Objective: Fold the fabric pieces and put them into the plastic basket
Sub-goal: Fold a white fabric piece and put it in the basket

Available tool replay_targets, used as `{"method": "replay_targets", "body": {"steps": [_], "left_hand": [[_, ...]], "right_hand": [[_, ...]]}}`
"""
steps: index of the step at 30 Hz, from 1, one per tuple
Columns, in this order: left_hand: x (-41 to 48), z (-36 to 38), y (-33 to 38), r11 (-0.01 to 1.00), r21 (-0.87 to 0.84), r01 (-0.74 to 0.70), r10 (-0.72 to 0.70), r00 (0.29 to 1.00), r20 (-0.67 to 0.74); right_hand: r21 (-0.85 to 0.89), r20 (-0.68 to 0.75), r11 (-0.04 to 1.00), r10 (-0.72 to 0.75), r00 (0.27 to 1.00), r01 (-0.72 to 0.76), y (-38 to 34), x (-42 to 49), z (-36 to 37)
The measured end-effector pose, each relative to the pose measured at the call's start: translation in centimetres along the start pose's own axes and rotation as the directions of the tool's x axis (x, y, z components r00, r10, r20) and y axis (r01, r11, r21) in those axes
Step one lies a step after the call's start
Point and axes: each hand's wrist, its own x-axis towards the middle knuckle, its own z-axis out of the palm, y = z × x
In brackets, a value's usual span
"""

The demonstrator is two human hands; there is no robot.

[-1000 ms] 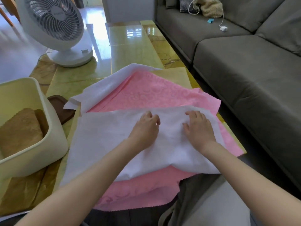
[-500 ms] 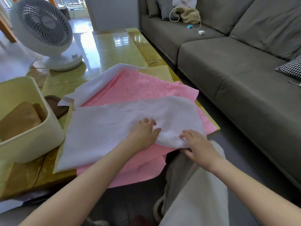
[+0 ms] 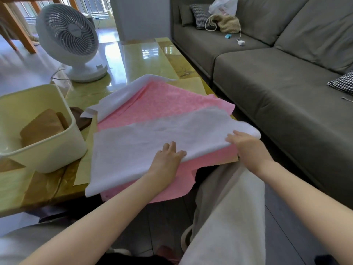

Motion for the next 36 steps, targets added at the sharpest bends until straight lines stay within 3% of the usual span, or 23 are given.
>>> {"method": "replay_targets", "body": {"steps": [2, 8, 11, 14, 17, 21, 30, 36], "left_hand": [[-0.4, 0.7, 0.6, 1.000, 0.005, -0.016, 0.016, 0.999, 0.039], [-1.0, 1.6, 0.2, 0.970, -0.242, -0.015, 0.034, 0.997, 0.073], [-1.4, 0.8, -1.2, 0.908, -0.412, 0.080, -0.056, 0.996, 0.071], [-1.8, 0.8, -5.0, 0.886, -0.429, 0.177, -0.204, 0.979, -0.017], [-2.4, 1.3, -9.5, 0.832, -0.418, 0.365, -0.416, 0.909, -0.033], [-3.4, 2.1, -14.8, 0.675, -0.404, 0.618, -0.660, 0.750, 0.044], [-2.1, 3.0, -17.2, 0.540, -0.453, 0.709, -0.768, 0.636, 0.080], [-1.5, 3.4, -18.1, 0.474, -0.484, 0.735, -0.805, 0.584, 0.099]], "right_hand": [[0.036, 0.193, 0.991, 0.120, 0.974, -0.130, -0.1, -0.9, 1.1], [-0.038, 0.311, 0.986, 0.166, 0.936, -0.162, -1.8, 1.1, 1.7], [0.040, 0.259, 0.992, 0.108, 0.960, -0.122, -4.1, 2.8, 1.3], [0.168, 0.178, 0.986, -0.034, 0.983, 0.004, -7.9, 4.5, 0.9], [0.253, 0.200, 0.962, -0.154, 0.968, 0.100, -10.9, 6.3, 1.4], [0.311, 0.249, 0.938, -0.236, 0.939, 0.153, -14.1, 9.7, 2.6], [0.303, 0.337, 0.947, -0.208, 0.918, 0.103, -16.6, 17.8, 4.8], [0.246, 0.307, 0.963, -0.185, 0.934, 0.110, -16.9, 20.4, 5.9]]}}
